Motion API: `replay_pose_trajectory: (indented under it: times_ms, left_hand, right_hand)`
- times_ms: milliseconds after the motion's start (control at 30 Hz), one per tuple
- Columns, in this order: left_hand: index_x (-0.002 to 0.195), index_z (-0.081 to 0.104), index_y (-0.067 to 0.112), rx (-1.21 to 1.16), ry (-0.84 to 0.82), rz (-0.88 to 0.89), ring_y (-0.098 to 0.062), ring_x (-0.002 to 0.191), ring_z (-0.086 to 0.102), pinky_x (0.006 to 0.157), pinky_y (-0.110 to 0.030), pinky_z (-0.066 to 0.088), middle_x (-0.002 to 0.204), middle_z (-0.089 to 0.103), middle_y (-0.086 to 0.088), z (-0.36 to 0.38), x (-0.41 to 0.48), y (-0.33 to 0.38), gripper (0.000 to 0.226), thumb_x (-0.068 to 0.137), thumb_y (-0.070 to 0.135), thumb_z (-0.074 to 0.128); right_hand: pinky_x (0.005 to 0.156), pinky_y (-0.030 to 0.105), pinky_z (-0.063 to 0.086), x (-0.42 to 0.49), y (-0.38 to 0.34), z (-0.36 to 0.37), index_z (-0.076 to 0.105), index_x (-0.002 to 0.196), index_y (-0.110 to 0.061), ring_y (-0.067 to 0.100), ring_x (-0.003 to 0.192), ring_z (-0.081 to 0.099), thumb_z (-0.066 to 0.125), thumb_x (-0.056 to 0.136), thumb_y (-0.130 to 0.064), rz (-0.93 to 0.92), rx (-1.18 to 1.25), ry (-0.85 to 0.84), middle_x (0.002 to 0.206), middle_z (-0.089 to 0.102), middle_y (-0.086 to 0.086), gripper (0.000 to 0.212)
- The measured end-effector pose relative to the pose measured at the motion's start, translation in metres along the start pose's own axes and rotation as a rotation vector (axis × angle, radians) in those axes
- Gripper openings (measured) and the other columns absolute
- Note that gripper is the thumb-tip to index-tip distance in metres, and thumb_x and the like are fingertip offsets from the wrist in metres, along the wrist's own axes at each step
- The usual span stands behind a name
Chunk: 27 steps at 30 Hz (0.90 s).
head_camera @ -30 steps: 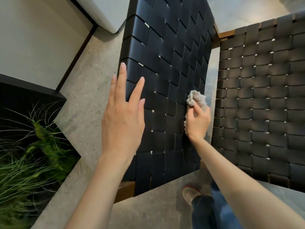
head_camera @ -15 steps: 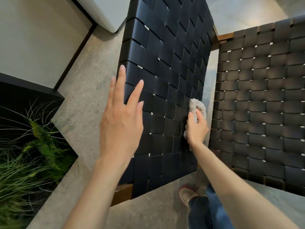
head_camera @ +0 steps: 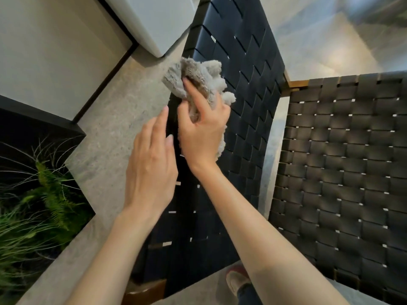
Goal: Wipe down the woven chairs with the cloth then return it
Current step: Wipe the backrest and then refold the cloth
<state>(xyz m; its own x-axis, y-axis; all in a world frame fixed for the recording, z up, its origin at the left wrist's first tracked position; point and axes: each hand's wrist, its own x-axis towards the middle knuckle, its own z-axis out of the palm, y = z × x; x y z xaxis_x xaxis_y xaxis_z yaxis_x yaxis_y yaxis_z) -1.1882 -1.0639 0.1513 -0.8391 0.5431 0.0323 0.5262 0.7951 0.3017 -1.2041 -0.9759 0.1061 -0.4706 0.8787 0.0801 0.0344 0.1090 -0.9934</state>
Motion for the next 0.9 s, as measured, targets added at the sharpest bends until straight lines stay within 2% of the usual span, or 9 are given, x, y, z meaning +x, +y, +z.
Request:
replay_pose_trajectory:
  times_ms: [33, 100, 200, 367, 467, 533, 667, 767, 900]
  left_hand:
    - [0.15, 0.019, 0.021, 0.017, -0.005, 0.008, -0.011, 0.136, 0.027, 0.104, -0.02, 0.022, 0.152, 0.028, 0.0, 0.001, 0.008, 0.002, 0.051, 0.1, 0.027, 0.027]
    - [0.151, 0.018, 0.02, 0.053, -0.014, 0.043, -0.013, 0.139, 0.024, 0.107, -0.022, 0.019, 0.156, 0.021, 0.001, 0.006, 0.024, 0.005, 0.052, 0.101, 0.027, 0.029]
    - [0.152, 0.017, 0.02, 0.085, -0.035, 0.077, -0.015, 0.141, 0.021, 0.109, -0.025, 0.019, 0.158, 0.015, 0.003, 0.012, 0.043, 0.007, 0.054, 0.1, 0.026, 0.031]
    - [0.152, 0.011, 0.022, 0.129, -0.038, 0.105, -0.018, 0.145, 0.016, 0.109, -0.029, 0.022, 0.16, 0.005, 0.004, 0.028, 0.06, 0.014, 0.056, 0.101, 0.027, 0.034]
    - [0.152, 0.01, 0.022, 0.171, -0.043, 0.109, -0.022, 0.146, 0.012, 0.109, -0.029, 0.018, 0.16, 0.001, 0.003, 0.031, 0.062, 0.016, 0.056, 0.101, 0.027, 0.033]
    - [0.152, 0.012, 0.021, 0.189, -0.05, 0.116, -0.023, 0.146, 0.012, 0.109, -0.028, 0.015, 0.16, 0.001, 0.001, 0.031, 0.063, 0.016, 0.055, 0.102, 0.026, 0.033]
    - [0.152, 0.016, 0.019, 0.217, -0.061, 0.111, -0.028, 0.146, 0.011, 0.114, -0.04, 0.023, 0.16, 0.002, -0.003, 0.031, 0.062, 0.017, 0.054, 0.102, 0.023, 0.036]
    - [0.152, 0.017, 0.019, 0.226, -0.063, 0.099, -0.029, 0.146, 0.012, 0.113, -0.044, 0.029, 0.16, 0.002, -0.003, 0.032, 0.061, 0.017, 0.054, 0.102, 0.023, 0.036]
    - [0.151, 0.019, 0.02, 0.175, -0.055, 0.106, -0.027, 0.146, 0.013, 0.113, -0.04, 0.027, 0.16, 0.005, -0.001, 0.03, 0.061, 0.016, 0.053, 0.102, 0.023, 0.036]
  right_hand:
    - [0.088, 0.018, 0.035, 0.002, 0.01, -0.001, 0.07, 0.114, -0.021, 0.027, 0.097, 0.048, 0.064, 0.085, -0.005, -0.026, -0.035, 0.024, 0.115, 0.062, 0.006, 0.034]
    - [0.089, 0.013, 0.031, 0.002, 0.039, -0.007, 0.071, 0.111, -0.018, 0.029, 0.097, 0.05, 0.063, 0.083, -0.001, -0.018, -0.1, 0.058, 0.117, 0.062, 0.008, 0.034]
    - [0.09, 0.005, 0.027, -0.002, 0.092, -0.025, 0.07, 0.115, -0.02, 0.032, 0.106, 0.047, 0.058, 0.086, -0.003, 0.175, -0.131, 0.055, 0.122, 0.058, 0.01, 0.035]
    - [0.098, 0.021, 0.026, 0.0, 0.171, -0.057, 0.059, 0.129, -0.029, 0.017, 0.116, 0.037, 0.048, 0.095, -0.011, 0.465, -0.227, 0.014, 0.129, 0.049, 0.006, 0.04]
    - [0.103, 0.03, 0.031, 0.006, 0.207, -0.075, 0.055, 0.134, -0.024, 0.025, 0.118, 0.043, 0.041, 0.097, -0.013, 0.613, -0.321, -0.016, 0.133, 0.05, 0.009, 0.041]
    - [0.101, 0.031, 0.034, 0.007, 0.223, -0.087, 0.051, 0.138, -0.024, 0.021, 0.112, 0.048, 0.036, 0.1, -0.014, 0.723, -0.348, -0.062, 0.133, 0.052, 0.01, 0.042]
    - [0.107, 0.034, 0.03, 0.007, 0.235, -0.099, 0.041, 0.144, -0.02, 0.027, 0.129, 0.043, 0.032, 0.102, -0.016, 0.848, -0.353, -0.134, 0.143, 0.047, 0.007, 0.043]
    - [0.099, 0.03, 0.033, 0.008, 0.218, -0.091, 0.046, 0.141, -0.022, 0.022, 0.115, 0.05, 0.034, 0.1, -0.015, 0.844, -0.312, -0.078, 0.133, 0.054, 0.01, 0.043]
    - [0.097, 0.025, 0.036, 0.007, 0.163, -0.071, 0.053, 0.137, -0.02, 0.016, 0.106, 0.049, 0.042, 0.098, -0.012, 0.61, -0.182, -0.064, 0.117, 0.058, 0.006, 0.042]
